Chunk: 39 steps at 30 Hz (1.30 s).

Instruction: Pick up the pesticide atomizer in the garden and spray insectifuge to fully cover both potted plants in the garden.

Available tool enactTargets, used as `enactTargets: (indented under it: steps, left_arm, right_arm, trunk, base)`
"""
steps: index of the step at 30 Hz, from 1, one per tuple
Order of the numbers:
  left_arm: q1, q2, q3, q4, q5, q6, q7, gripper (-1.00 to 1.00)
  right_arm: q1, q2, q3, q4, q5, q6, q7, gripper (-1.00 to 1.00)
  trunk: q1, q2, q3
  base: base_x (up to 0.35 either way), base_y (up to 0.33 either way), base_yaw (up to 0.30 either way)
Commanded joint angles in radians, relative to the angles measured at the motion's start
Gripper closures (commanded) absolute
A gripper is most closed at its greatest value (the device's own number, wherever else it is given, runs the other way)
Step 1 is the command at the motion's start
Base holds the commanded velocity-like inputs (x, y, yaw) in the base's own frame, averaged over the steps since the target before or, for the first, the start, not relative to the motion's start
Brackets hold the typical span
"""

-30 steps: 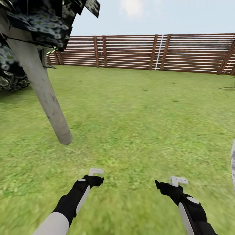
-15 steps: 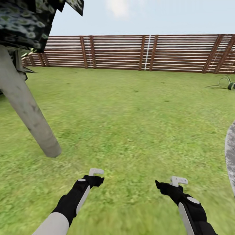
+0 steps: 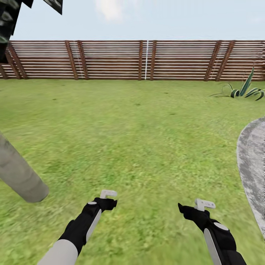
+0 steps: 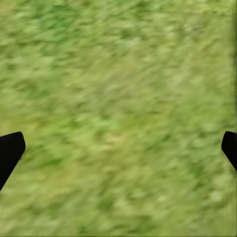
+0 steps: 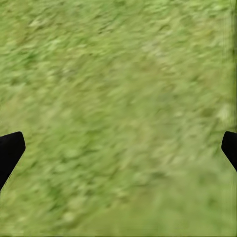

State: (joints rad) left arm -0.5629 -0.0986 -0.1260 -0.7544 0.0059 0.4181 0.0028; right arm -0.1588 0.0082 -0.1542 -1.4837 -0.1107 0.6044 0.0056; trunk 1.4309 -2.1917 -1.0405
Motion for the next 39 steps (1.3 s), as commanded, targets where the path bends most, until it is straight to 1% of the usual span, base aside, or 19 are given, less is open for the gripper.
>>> enactTargets:
  steps: [1, 9, 17, 24, 28, 39]
  left_arm:
    - [0.000, 0.000, -0.001, -0.002, 0.001, 0.005, 0.000, -1.00]
    - [0.000, 0.000, -0.001, -0.002, 0.001, 0.005, 0.000, -1.00]
    - [0.000, 0.000, 0.000, -0.002, 0.002, 0.005, 0.000, -1.00]
    - [0.000, 0.000, 0.000, -0.002, 0.002, 0.005, 0.000, -1.00]
    - [0.000, 0.000, 0.000, -0.002, 0.001, 0.005, 0.000, -1.00]
    - [0.000, 0.000, 0.000, -0.002, 0.002, 0.005, 0.000, -1.00]
  right_arm:
    - [-0.001, 0.001, -0.002, -0.001, -0.007, 0.005, 0.001, -1.00]
    - [-0.001, 0.001, -0.004, -0.001, -0.007, 0.005, 0.001, -1.00]
    - [-0.001, 0.001, -0.005, -0.001, -0.007, 0.005, 0.001, -1.00]
    - [-0.001, 0.001, -0.005, -0.001, -0.007, 0.005, 0.001, -1.00]
    - [-0.001, 0.001, -0.005, -0.001, -0.007, 0.005, 0.001, -1.00]
    - [-0.001, 0.000, -0.005, -0.001, -0.007, 0.005, 0.001, -1.00]
  trunk:
    - [0.000, 0.000, -0.001]
    - [0.000, 0.000, 0.000]
    - [0.000, 0.000, 0.000]
    - [0.000, 0.000, 0.000]
    - [0.000, 0.000, 0.000]
    - [0.000, 0.000, 0.000]
  base:
    - [0.333, 0.162, -0.180]
    - [0.333, 0.138, -0.067]
    - [0.310, 0.083, -0.241]
    - [0.222, 0.010, -0.266]
    - [0.105, 0.001, -0.267]
    - [0.007, 0.000, -0.267]
